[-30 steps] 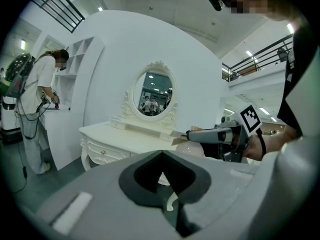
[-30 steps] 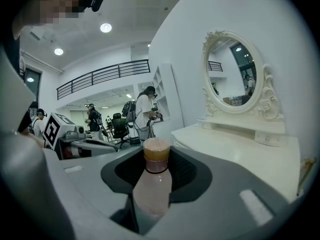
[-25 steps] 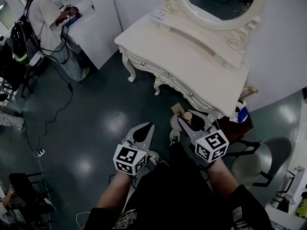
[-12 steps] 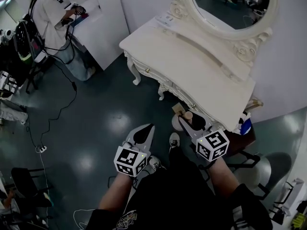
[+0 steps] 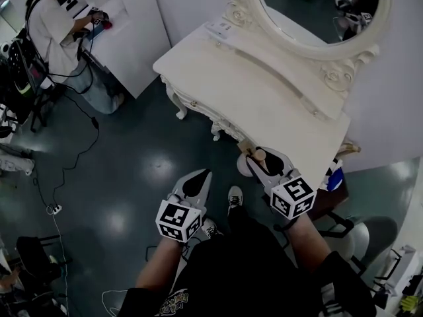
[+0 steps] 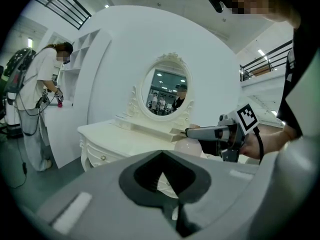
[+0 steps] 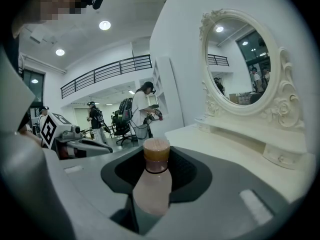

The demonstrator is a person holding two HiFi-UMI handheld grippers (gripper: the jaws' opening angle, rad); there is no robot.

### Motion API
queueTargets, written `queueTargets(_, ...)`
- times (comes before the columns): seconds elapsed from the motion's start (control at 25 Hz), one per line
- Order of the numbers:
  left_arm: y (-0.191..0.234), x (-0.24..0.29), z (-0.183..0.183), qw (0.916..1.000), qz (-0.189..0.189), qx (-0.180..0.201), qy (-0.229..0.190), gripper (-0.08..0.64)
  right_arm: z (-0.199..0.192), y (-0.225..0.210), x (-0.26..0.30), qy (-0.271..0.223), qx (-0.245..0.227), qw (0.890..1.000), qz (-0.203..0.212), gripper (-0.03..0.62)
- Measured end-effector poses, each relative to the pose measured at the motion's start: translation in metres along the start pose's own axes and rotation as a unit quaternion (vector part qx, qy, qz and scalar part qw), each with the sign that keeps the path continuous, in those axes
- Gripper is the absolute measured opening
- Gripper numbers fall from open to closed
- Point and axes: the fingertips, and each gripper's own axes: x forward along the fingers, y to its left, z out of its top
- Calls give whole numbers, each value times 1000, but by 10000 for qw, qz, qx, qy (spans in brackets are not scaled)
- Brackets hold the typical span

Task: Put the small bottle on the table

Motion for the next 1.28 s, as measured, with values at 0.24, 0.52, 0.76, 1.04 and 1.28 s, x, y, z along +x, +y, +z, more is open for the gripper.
queueTargets(0.24, 6, 27, 8, 10000, -36, 2, 59, 0, 4, -30, 11, 21, 75, 10000, -61, 166)
queueTargets(0.52, 16, 56, 17, 10000, 1, -7, 69, 0, 8, -60, 25, 71, 92, 9999, -66, 166)
queueTargets(0.76, 23, 76, 28, 10000, 37, -8, 27, 0, 16, -79, 35, 90, 71, 9999, -50, 166)
queueTargets(1.04, 24, 99, 44, 9999, 107, 29, -32, 0, 27, -103, 45, 91, 41, 9999, 30, 166)
queueTargets(1.28, 22, 101, 57, 9997, 226, 107, -85, 0, 38, -109, 50, 75, -22, 9999, 153, 166)
